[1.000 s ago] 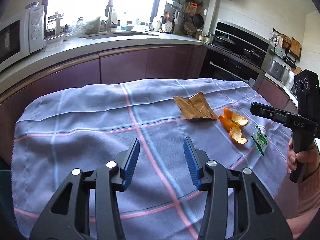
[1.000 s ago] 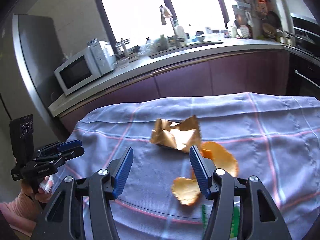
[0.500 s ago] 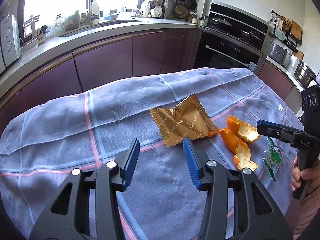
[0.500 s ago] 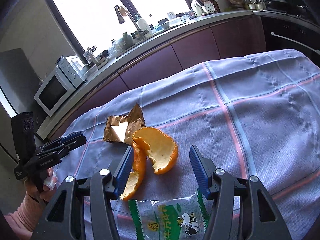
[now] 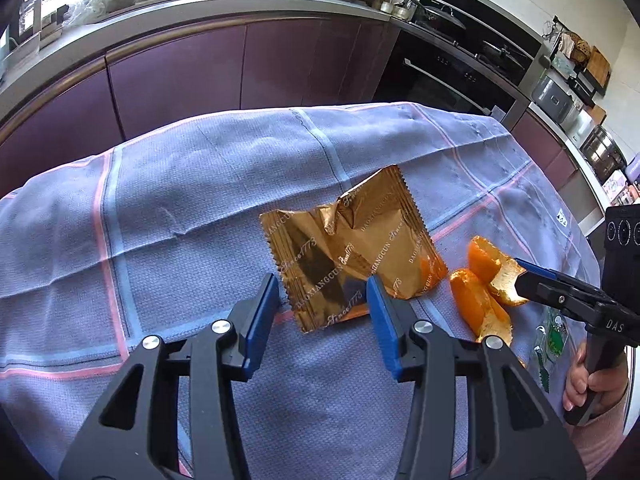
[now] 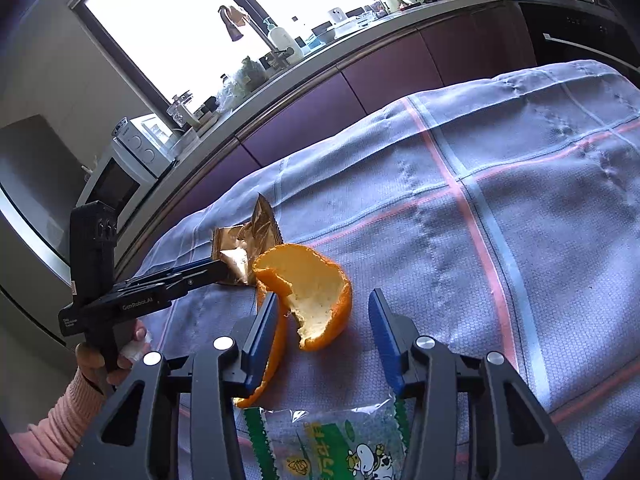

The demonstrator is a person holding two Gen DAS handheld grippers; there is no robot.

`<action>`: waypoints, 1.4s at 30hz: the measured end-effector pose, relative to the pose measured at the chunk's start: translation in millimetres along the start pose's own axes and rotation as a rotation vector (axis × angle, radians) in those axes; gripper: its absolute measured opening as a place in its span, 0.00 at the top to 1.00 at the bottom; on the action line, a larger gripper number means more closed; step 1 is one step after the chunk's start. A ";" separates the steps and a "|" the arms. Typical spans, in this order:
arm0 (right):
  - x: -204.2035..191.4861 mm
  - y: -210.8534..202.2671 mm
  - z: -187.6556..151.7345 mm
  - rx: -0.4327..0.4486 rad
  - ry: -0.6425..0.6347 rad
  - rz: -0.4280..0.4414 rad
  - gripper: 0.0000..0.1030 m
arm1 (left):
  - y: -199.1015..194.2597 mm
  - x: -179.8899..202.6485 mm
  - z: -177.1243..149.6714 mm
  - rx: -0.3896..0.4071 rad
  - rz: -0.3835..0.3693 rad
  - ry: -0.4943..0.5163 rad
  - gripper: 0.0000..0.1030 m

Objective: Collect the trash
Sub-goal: 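Grasp the gold wrapper with the left tool while right tool grasps an orange peel, then carry the wrapper and orange peel to the teal bin and release both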

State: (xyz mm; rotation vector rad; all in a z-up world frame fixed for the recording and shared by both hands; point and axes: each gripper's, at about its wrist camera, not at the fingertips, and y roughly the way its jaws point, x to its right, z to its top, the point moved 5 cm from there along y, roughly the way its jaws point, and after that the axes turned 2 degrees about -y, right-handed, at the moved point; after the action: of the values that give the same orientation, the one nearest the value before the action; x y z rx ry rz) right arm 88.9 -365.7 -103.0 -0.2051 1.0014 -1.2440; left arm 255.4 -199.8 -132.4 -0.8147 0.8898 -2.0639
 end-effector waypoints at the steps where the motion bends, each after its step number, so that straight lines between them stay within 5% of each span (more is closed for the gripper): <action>1: 0.7 1.1 1.0 -0.002 0.004 0.001 0.64 | 1.2 2.0 0.9 -0.001 0.000 -0.002 0.57; 8: 3.2 3.1 0.2 -0.010 0.036 0.024 0.79 | 2.3 3.4 -1.6 -0.013 -0.027 -0.023 0.92; 20: -3.3 -12.0 9.8 0.053 0.035 0.030 0.88 | -23.2 4.2 -9.5 0.038 -0.054 -0.042 0.98; 42: -63.3 -24.7 14.5 0.094 -0.054 0.162 0.89 | -152.5 -47.9 -65.3 0.215 -0.089 -0.134 0.98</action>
State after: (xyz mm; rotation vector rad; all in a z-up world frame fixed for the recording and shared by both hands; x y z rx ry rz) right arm 83.8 -326.0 -46.2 -0.0827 0.8929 -1.1286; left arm 174.6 -65.1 -60.9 -0.8766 0.5567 -2.1100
